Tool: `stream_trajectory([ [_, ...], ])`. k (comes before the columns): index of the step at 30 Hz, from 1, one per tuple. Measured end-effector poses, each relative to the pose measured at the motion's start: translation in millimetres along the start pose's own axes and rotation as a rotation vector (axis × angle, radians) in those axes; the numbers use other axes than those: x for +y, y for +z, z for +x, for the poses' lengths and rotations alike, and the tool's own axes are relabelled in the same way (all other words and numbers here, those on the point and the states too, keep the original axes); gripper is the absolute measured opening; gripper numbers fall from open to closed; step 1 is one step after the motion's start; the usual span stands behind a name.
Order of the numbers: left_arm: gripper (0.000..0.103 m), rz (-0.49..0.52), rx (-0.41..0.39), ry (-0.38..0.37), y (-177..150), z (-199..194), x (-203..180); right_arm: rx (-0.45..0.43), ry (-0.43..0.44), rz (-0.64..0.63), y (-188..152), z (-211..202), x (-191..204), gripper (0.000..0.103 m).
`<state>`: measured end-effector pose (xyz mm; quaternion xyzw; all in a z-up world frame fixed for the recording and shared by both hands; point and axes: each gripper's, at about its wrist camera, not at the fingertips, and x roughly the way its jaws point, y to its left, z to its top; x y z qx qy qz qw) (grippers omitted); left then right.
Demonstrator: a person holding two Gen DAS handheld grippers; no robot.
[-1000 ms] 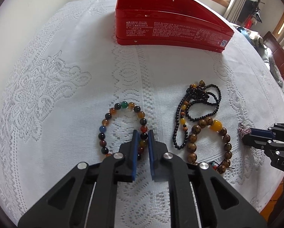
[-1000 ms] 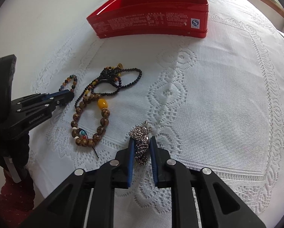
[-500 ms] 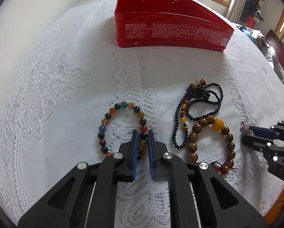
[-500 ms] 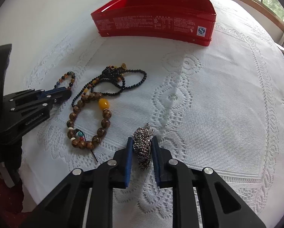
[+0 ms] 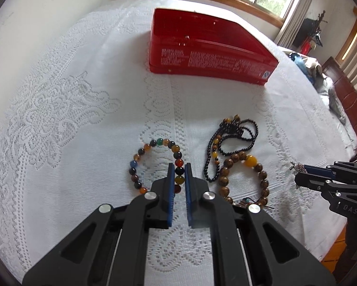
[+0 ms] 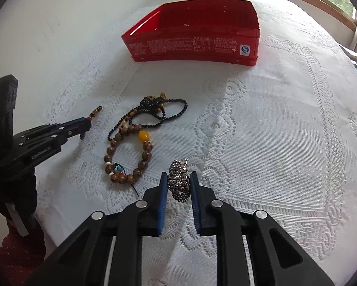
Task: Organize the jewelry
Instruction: 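Carry the silver charm and multicolour bracelet over the red box with both tools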
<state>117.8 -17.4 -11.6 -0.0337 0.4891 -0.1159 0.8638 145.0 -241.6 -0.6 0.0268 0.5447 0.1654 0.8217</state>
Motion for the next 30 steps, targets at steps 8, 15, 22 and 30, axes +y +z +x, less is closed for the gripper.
stream_trajectory([
  [8, 0.006, -0.023, -0.068, -0.021, 5.5, -27.1, 4.6, -0.039, 0.010, 0.015, 6.5, -16.7, -4.7, 0.018],
  [15, 0.006, -0.028, -0.104, -0.047, 20.8, -36.5, -0.2, -0.076, 0.018, 0.025, 18.8, -29.0, -7.4, 0.018],
  [22, 0.006, -0.022, -0.142, -0.030, 34.1, -42.1, -8.0, -0.090, -0.003, 0.021, 32.8, -32.6, -5.8, 0.018],
  [30, 0.006, 0.015, -0.228, 0.023, 54.2, -56.1, -24.5, -0.159, -0.003, 0.017, 55.9, -49.7, -7.3, 0.018],
])
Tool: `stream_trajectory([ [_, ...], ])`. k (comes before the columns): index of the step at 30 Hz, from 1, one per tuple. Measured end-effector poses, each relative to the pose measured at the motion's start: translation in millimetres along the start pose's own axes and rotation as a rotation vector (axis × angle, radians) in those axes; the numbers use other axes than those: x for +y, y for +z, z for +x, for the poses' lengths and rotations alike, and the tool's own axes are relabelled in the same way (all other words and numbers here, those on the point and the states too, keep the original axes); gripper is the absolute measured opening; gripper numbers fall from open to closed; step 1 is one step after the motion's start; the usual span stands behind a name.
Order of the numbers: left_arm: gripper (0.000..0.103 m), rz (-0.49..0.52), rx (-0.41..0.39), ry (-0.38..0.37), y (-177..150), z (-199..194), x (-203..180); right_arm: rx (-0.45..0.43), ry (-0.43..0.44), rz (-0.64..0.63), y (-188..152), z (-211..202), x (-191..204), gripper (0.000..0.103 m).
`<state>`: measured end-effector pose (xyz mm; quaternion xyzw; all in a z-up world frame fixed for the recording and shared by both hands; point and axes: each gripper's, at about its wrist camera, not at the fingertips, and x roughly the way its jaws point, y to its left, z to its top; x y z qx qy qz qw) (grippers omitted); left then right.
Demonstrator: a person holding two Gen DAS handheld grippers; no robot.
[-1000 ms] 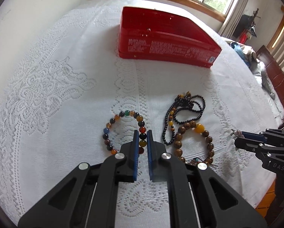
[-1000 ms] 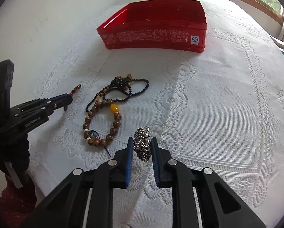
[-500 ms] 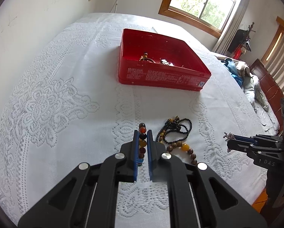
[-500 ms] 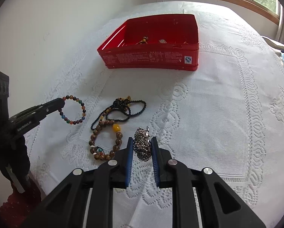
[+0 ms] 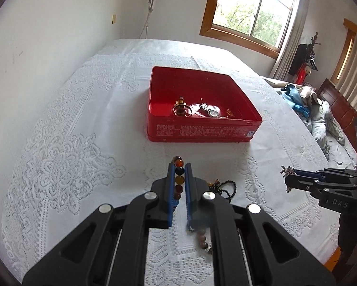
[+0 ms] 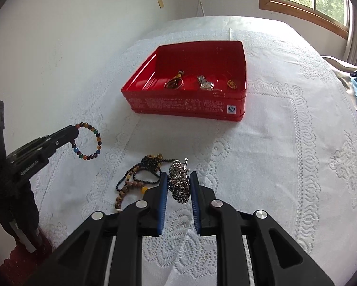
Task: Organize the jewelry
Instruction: 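Carry the silver charm and multicolour bracelet over the red box with both tools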
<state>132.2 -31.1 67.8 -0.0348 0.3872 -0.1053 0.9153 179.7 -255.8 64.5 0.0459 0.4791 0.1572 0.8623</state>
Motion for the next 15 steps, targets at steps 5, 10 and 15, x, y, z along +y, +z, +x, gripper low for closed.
stream_trajectory([
  [5, 0.006, 0.029, -0.041, 0.000, 17.5, -2.2, -13.7, -0.048, -0.002, -0.005, 22.1, -10.3, -1.6, 0.018],
  [10, 0.006, 0.056, -0.072, 0.003, 39.0, 1.7, -26.6, -0.076, -0.017, -0.013, 47.9, -10.4, -1.2, 0.018],
  [15, 0.006, 0.055, -0.119, 0.008, 74.0, 10.7, -35.8, -0.093, -0.019, 0.001, 81.2, -0.5, -7.9, 0.018],
])
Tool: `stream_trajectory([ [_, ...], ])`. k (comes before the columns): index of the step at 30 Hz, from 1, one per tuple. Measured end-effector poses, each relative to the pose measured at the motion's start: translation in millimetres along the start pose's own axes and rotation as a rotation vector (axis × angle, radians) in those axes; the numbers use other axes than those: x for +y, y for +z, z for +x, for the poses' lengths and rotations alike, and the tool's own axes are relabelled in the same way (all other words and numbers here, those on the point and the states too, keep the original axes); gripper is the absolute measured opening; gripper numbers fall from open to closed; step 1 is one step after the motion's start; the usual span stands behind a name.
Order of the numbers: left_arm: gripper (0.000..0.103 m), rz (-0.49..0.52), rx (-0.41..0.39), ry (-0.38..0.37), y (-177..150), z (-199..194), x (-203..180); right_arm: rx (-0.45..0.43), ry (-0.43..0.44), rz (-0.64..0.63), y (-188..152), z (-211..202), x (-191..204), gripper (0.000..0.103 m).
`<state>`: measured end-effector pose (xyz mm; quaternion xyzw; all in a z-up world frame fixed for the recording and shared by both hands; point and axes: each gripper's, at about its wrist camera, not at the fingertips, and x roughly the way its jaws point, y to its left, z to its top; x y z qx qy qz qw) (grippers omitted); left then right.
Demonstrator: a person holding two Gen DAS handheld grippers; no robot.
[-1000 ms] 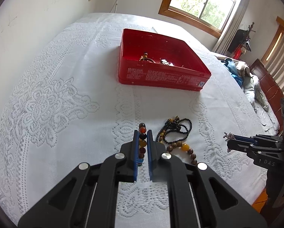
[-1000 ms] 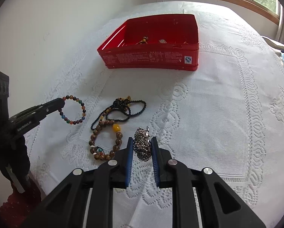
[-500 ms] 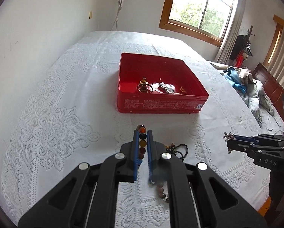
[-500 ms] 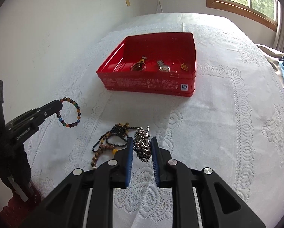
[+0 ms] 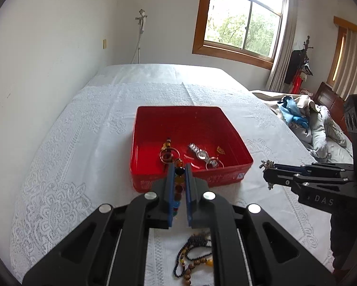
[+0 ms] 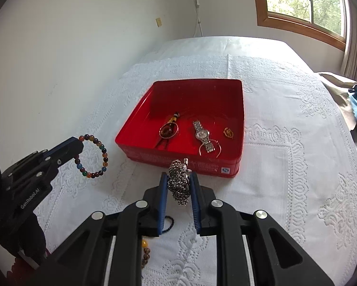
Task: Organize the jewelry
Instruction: 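Carry the silver charm and multicolour bracelet over the red box with both tools, then open both tools to drop the charm and bracelet into the red box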
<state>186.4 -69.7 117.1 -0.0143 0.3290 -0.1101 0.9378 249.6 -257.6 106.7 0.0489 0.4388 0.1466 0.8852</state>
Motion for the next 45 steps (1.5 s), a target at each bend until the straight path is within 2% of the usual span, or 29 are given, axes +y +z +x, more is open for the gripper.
stream_trajectory([
  [6, 0.006, -0.037, -0.049, -0.019, 41.5, 28.0, 0.0, -0.010, -0.010, 0.015, 38.6, 22.0, -6.9, 0.018],
  [9, 0.006, -0.045, -0.044, -0.029, 54.7, 53.0, -1.0, -0.012, -0.035, 0.028, 50.7, 36.7, -12.4, 0.018],
  [17, 0.006, -0.080, 0.157, -0.059, 54.9, 165.3, 5.4, 0.102, -0.102, 0.069, 77.0, 115.8, -37.8, 0.018],
  [22, 0.008, -0.092, 0.199, -0.057, 61.4, 209.1, 10.1, 0.131, -0.138, 0.075, 92.0, 153.2, -47.7, 0.019],
  [23, 0.011, -0.096, 0.196, -0.050, 66.1, 213.5, 9.9, 0.135, -0.149, 0.073, 95.8, 159.6, -48.6, 0.021],
  [24, 0.023, -0.099, 0.196, -0.042, 69.5, 218.9, 9.9, 0.135, -0.159, 0.076, 97.9, 164.2, -49.8, 0.023],
  [25, 0.030, -0.099, 0.196, -0.039, 71.7, 221.1, 11.4, 0.131, -0.170, 0.078, 100.3, 167.6, -51.4, 0.023],
  [26, 0.039, -0.098, 0.192, -0.035, 73.9, 221.8, 11.2, 0.125, -0.179, 0.077, 102.3, 169.5, -52.3, 0.023],
  [30, 0.042, -0.087, 0.169, -0.049, 73.9, 206.5, 12.3, 0.087, -0.168, 0.068, 99.0, 157.2, -53.7, 0.024],
  [32, 0.048, -0.082, 0.154, -0.052, 70.1, 191.4, 13.1, 0.045, -0.153, 0.065, 93.0, 140.4, -51.3, 0.031],
  [34, 0.053, -0.079, 0.143, -0.060, 65.4, 174.9, 14.9, 0.005, -0.137, 0.063, 84.8, 121.7, -48.0, 0.049],
  [36, 0.069, -0.072, 0.120, -0.068, 57.8, 151.4, 16.6, -0.029, -0.116, 0.051, 73.4, 101.3, -41.7, 0.055],
  [39, 0.083, -0.037, 0.075, -0.058, 42.4, 114.4, 15.8, -0.056, -0.103, 0.015, 50.4, 75.1, -30.2, 0.073],
  [41, 0.089, -0.018, 0.065, -0.055, 30.7, 94.4, 14.4, -0.054, -0.114, -0.010, 31.7, 61.8, -22.7, 0.076],
  [43, 0.091, 0.002, 0.056, -0.054, 15.3, 74.8, 13.6, -0.042, -0.114, -0.029, 15.4, 52.3, -15.0, 0.085],
  [45, 0.093, 0.026, 0.055, -0.040, -1.0, 60.2, 14.4, -0.022, -0.120, -0.038, 0.1, 45.5, -8.3, 0.090],
])
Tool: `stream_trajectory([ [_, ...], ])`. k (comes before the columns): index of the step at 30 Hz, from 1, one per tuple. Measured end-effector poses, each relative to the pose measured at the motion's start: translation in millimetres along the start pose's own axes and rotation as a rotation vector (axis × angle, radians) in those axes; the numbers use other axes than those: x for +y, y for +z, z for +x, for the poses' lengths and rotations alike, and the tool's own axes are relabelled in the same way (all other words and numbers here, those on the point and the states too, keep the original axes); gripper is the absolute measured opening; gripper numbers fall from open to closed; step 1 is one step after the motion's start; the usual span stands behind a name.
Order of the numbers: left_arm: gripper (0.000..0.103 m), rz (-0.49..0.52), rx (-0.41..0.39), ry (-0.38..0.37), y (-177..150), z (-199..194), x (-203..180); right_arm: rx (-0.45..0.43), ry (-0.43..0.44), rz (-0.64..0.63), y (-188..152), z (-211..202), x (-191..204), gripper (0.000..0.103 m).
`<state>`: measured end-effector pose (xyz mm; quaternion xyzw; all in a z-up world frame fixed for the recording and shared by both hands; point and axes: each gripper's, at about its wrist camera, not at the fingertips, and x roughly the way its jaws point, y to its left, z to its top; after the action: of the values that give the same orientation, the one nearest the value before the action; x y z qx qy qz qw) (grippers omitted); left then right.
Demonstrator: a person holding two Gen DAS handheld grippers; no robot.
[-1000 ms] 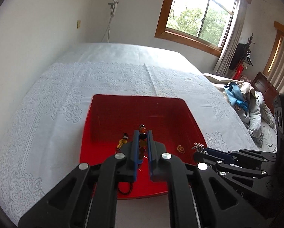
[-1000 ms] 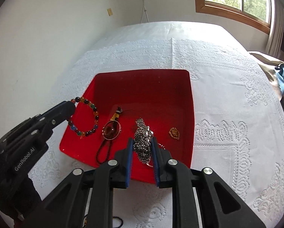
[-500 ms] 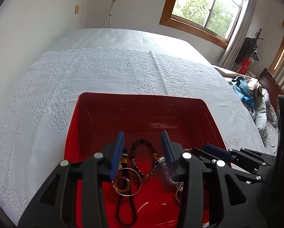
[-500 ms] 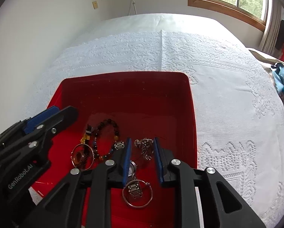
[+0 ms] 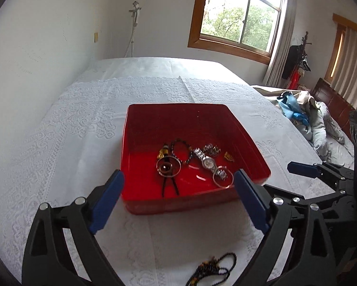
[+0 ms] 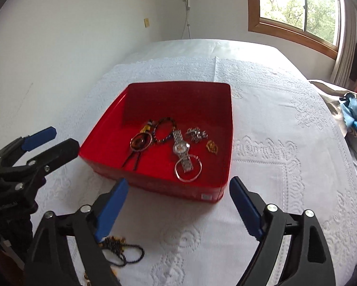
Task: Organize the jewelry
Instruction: 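Open both tools to drop the charm and bracelet into the red box, then move both tools back to the wooden bead bracelet and black necklace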
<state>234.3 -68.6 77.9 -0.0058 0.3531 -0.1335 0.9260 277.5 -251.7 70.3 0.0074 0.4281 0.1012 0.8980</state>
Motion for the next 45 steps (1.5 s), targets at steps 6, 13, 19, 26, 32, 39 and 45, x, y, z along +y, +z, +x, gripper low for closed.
stream_trajectory([
  [6, 0.095, 0.031, 0.064, 0.064, -51.3, -17.3, 10.1, 0.010, -0.070, -0.003, -46.9, -19.1, 4.9, 0.099],
  [13, 0.095, -0.045, 0.127, 0.081, -104.4, -27.8, 30.8, 0.038, -0.059, 0.011, -89.4, -22.4, 5.2, 0.099],
  [19, 0.095, -0.069, 0.109, 0.117, -128.9, -39.2, 39.7, 0.048, -0.003, 0.047, -113.5, -20.5, 5.8, 0.099],
  [26, 0.095, -0.012, 0.120, 0.152, -145.9, -34.5, 37.0, 0.022, -0.030, 0.018, -129.5, -18.1, 15.2, 0.099],
  [32, 0.095, -0.028, 0.109, 0.181, -143.3, -35.9, 47.2, 0.021, 0.008, -0.022, -135.9, -17.0, 29.1, 0.099],
  [39, 0.095, -0.033, 0.147, 0.179, -143.9, -34.2, 56.6, 0.093, 0.106, -0.048, -143.4, -7.5, 45.7, 0.097],
  [45, 0.095, -0.093, 0.207, 0.146, -144.5, -26.2, 66.9, 0.130, 0.131, -0.033, -147.0, -6.3, 51.4, 0.086],
])
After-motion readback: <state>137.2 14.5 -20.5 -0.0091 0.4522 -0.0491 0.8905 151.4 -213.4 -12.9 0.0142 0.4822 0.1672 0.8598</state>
